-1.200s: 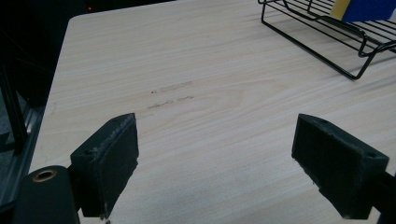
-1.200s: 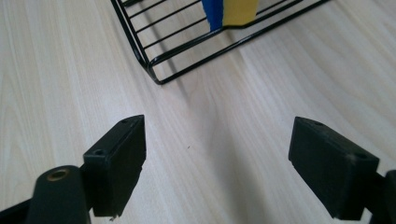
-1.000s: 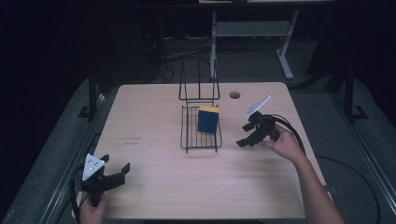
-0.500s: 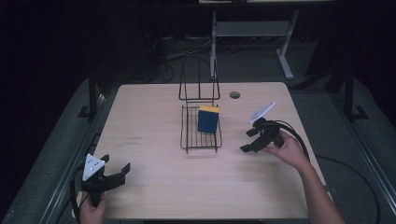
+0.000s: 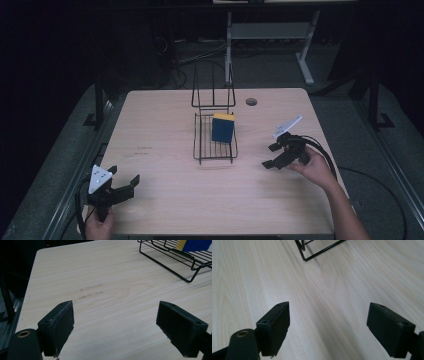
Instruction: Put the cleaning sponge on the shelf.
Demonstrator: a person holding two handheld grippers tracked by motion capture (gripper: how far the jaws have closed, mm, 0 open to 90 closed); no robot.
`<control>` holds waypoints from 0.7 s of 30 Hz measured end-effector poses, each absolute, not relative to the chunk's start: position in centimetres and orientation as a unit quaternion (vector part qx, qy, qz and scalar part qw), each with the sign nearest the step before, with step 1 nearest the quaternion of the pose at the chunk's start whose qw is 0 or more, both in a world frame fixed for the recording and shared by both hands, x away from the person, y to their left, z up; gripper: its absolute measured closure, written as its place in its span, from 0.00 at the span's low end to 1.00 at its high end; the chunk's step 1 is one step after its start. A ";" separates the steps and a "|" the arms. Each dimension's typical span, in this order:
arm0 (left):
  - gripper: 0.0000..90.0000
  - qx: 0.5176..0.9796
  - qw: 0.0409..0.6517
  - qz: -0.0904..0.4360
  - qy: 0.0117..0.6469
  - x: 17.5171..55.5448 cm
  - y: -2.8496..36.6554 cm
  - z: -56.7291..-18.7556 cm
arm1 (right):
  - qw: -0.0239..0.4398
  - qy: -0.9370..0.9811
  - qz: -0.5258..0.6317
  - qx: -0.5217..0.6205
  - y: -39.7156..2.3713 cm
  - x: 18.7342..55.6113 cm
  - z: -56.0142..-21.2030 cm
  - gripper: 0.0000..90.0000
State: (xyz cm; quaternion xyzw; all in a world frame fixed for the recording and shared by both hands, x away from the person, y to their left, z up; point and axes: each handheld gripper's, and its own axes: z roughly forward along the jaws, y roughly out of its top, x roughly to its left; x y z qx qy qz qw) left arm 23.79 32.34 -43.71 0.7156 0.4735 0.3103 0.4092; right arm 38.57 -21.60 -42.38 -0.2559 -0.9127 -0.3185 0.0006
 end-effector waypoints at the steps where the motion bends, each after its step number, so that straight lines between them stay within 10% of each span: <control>1: 0.16 0.716 0.409 0.310 0.474 23.8 32.3 -43.7 | 0.000 -0.913 -0.320 -0.255 -21.7 38.5 -42.5 0.20; 21: 0.16 0.716 0.409 0.310 0.473 23.8 32.3 -43.8 | -0.008 -0.908 -0.328 -0.262 -23.3 36.2 -43.1 0.20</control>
